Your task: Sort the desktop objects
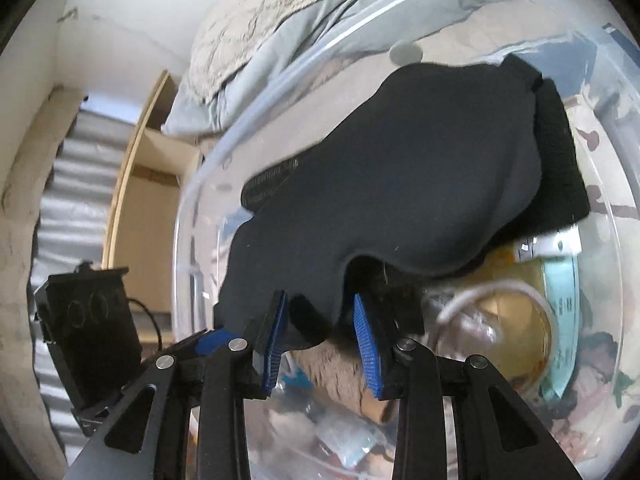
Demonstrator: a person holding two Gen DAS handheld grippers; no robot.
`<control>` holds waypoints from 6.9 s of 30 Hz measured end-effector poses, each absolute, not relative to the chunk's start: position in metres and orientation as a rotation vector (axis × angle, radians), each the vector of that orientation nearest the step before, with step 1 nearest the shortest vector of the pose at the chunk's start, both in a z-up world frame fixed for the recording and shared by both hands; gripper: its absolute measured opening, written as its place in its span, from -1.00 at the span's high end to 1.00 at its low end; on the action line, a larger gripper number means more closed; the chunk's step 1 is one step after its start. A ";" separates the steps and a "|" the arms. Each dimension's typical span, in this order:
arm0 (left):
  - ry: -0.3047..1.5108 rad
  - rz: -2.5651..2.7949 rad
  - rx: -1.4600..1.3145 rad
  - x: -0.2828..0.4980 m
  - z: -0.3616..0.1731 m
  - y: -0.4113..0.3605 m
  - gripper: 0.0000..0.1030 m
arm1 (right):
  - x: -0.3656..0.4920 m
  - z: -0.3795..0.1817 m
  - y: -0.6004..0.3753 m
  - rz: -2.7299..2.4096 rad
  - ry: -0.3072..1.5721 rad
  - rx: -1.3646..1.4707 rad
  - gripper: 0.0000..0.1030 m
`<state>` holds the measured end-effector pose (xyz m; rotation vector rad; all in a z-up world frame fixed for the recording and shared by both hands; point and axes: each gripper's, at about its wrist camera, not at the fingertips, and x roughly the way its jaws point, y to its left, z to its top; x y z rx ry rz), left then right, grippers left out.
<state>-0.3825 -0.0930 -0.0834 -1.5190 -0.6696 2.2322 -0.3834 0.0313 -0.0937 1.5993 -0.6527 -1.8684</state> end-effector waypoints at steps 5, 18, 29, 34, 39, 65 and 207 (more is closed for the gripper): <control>-0.671 2.330 -1.474 -0.380 -0.076 -0.102 -0.43 | -0.400 -0.091 0.041 -1.931 -0.744 1.582 0.35; -0.570 2.476 -1.431 -0.377 -0.070 -0.098 -0.43 | -0.378 -0.081 0.038 -1.921 -0.678 1.542 0.35; -0.430 2.609 -1.343 -0.339 -0.042 -0.086 -0.43 | -0.369 -0.035 0.066 -2.092 -0.643 1.353 0.35; -0.343 2.679 -1.302 -0.323 -0.027 -0.079 -0.43 | -0.348 -0.024 0.072 -2.121 -0.583 1.270 0.35; -0.262 2.744 -1.257 -0.302 -0.011 -0.064 -0.44 | -0.315 -0.007 0.080 -2.195 -0.463 1.142 0.35; -0.120 3.003 -0.904 -0.168 0.035 -0.012 -1.00 | -0.170 0.049 0.124 -2.525 -0.117 0.620 -0.99; -0.115 2.662 -1.862 -0.088 -0.276 -0.050 -1.00 | -0.073 -0.234 0.134 -1.872 0.617 1.287 -1.00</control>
